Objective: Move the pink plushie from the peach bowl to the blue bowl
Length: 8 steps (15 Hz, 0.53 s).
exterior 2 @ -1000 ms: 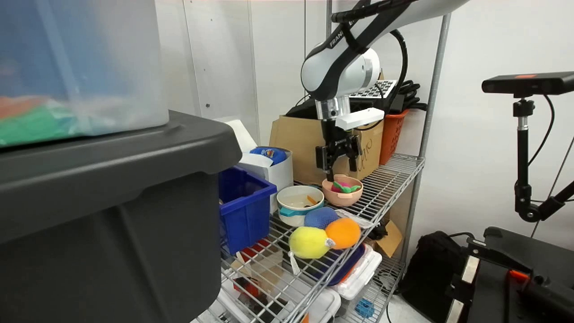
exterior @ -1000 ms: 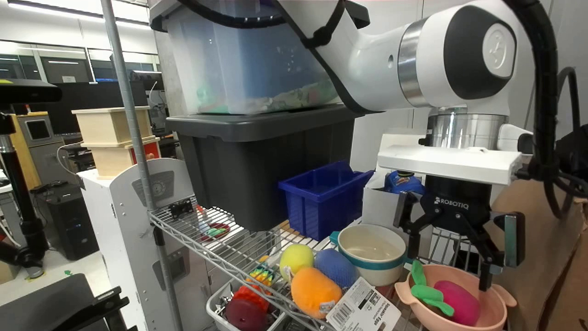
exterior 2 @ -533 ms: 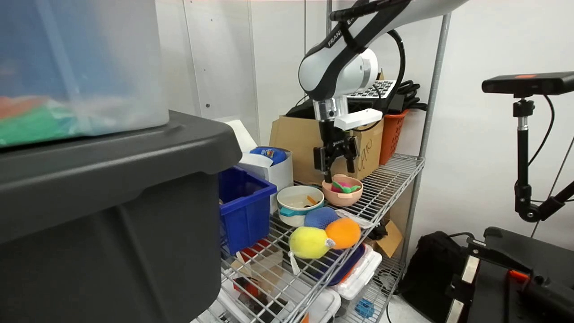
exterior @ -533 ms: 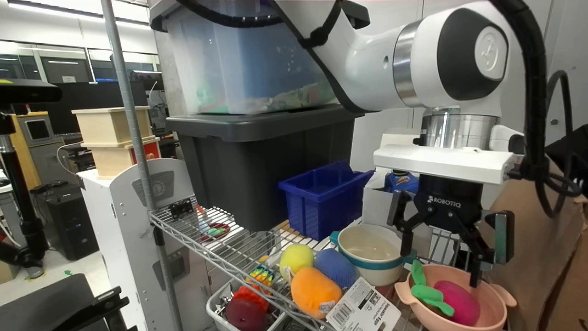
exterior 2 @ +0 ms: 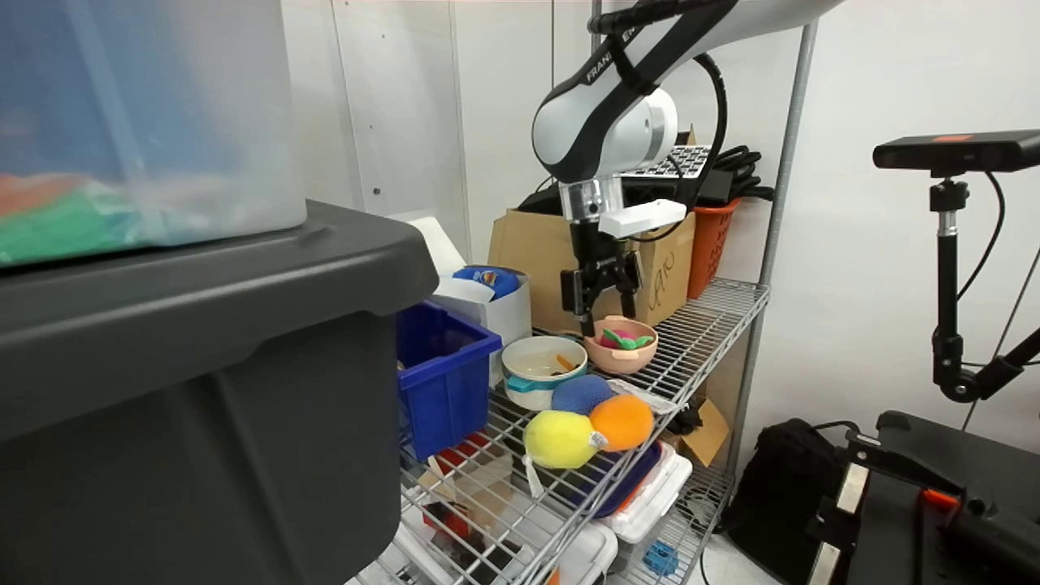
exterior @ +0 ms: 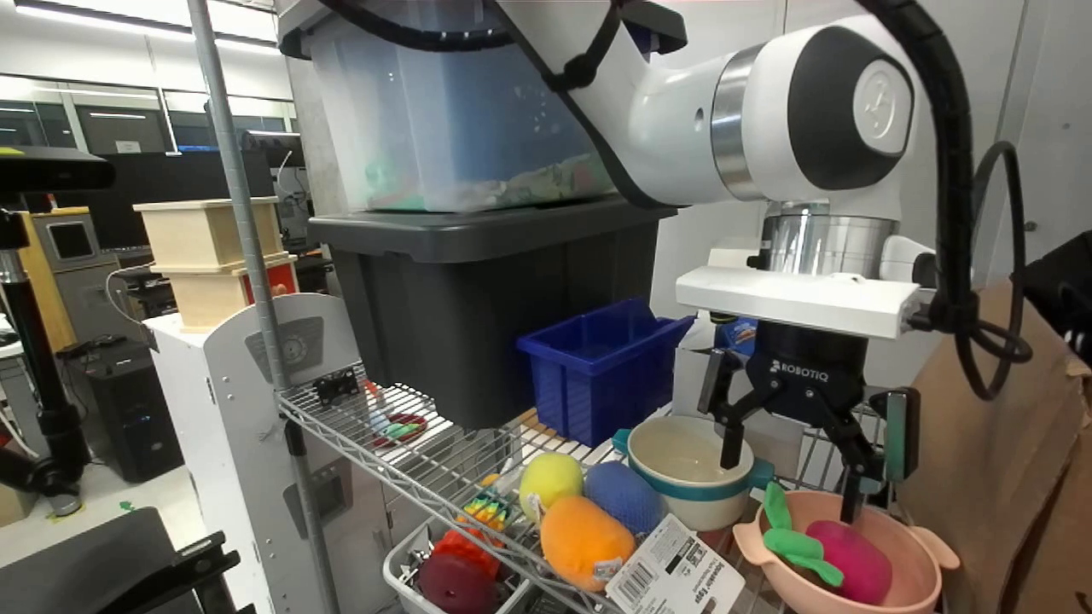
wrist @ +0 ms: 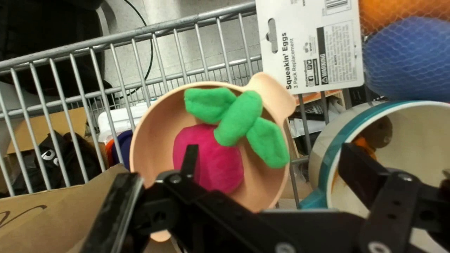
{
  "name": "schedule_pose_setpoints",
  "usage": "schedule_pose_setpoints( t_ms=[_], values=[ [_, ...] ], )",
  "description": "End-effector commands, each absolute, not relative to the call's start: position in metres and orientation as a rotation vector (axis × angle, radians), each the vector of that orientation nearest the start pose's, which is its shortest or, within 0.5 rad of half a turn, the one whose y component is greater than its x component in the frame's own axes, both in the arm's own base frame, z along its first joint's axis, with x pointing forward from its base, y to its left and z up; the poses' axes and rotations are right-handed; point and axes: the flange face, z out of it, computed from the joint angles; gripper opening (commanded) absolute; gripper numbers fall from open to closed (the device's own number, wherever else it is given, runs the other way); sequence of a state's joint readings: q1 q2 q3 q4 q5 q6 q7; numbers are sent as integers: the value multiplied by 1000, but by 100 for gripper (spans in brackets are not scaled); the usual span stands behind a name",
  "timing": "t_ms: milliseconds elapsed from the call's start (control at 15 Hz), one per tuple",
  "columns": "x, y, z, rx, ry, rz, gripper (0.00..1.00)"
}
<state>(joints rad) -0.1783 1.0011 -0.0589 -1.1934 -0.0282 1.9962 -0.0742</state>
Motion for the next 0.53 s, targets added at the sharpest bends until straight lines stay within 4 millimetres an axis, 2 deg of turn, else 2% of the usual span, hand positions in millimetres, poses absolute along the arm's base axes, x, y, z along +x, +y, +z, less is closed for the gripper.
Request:
schedule_pose_setpoints(
  t_ms=[0, 467],
  values=[
    [723, -159, 158, -3146, 167, 342, 100],
    [719, -181, 158, -3143, 199, 352, 100]
  ],
)
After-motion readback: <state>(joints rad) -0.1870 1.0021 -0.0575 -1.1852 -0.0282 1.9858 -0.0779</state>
